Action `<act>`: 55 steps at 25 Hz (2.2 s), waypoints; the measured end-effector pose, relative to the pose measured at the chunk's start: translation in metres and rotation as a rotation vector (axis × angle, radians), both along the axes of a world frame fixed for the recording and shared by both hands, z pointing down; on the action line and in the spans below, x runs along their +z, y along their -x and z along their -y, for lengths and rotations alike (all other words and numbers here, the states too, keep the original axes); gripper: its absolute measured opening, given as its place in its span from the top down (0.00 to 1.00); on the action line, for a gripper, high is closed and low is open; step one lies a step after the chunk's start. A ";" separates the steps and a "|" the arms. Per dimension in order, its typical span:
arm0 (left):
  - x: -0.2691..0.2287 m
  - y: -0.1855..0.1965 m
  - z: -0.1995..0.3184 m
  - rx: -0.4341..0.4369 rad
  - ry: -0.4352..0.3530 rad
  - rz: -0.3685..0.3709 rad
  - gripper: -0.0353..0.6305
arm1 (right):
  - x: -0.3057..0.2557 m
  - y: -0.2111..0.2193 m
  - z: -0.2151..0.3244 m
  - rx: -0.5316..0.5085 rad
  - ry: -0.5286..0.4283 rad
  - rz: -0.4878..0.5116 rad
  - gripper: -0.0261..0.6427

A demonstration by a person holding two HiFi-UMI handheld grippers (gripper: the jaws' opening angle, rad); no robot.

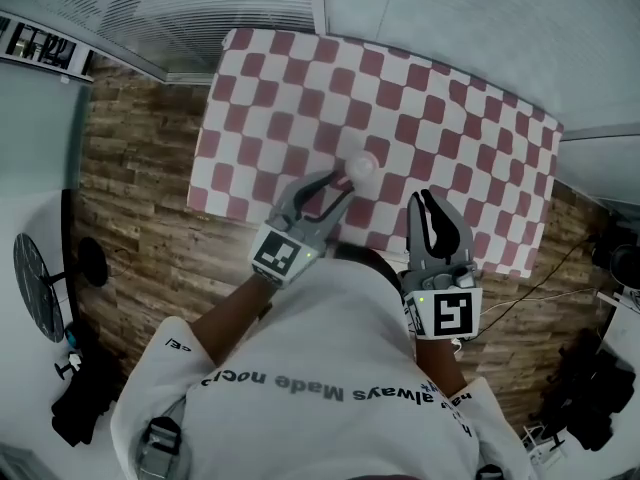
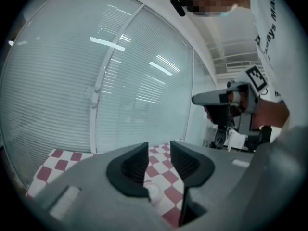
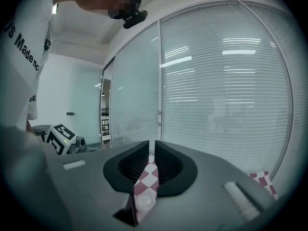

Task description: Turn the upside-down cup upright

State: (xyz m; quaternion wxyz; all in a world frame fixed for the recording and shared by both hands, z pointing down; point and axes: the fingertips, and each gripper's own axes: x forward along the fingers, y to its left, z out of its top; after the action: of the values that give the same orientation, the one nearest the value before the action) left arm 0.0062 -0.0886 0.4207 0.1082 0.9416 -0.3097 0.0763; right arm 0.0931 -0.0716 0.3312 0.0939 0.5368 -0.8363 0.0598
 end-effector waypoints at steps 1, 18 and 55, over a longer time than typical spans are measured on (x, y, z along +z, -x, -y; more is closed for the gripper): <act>0.012 0.000 0.000 0.002 0.001 0.006 0.73 | 0.003 -0.001 0.000 0.004 0.004 0.000 0.90; 0.203 -0.001 0.005 0.007 0.067 0.132 0.73 | 0.055 0.004 -0.004 -0.008 0.084 0.002 0.90; 0.214 -0.020 0.011 -0.016 -0.094 0.111 0.89 | 0.105 -0.004 -0.022 -0.013 0.147 0.006 0.90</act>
State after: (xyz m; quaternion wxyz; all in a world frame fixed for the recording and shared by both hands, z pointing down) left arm 0.0262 -0.0999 0.6348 0.0471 0.9375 -0.3258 0.1128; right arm 0.0973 -0.0494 0.4363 0.1307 0.5227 -0.8335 0.1220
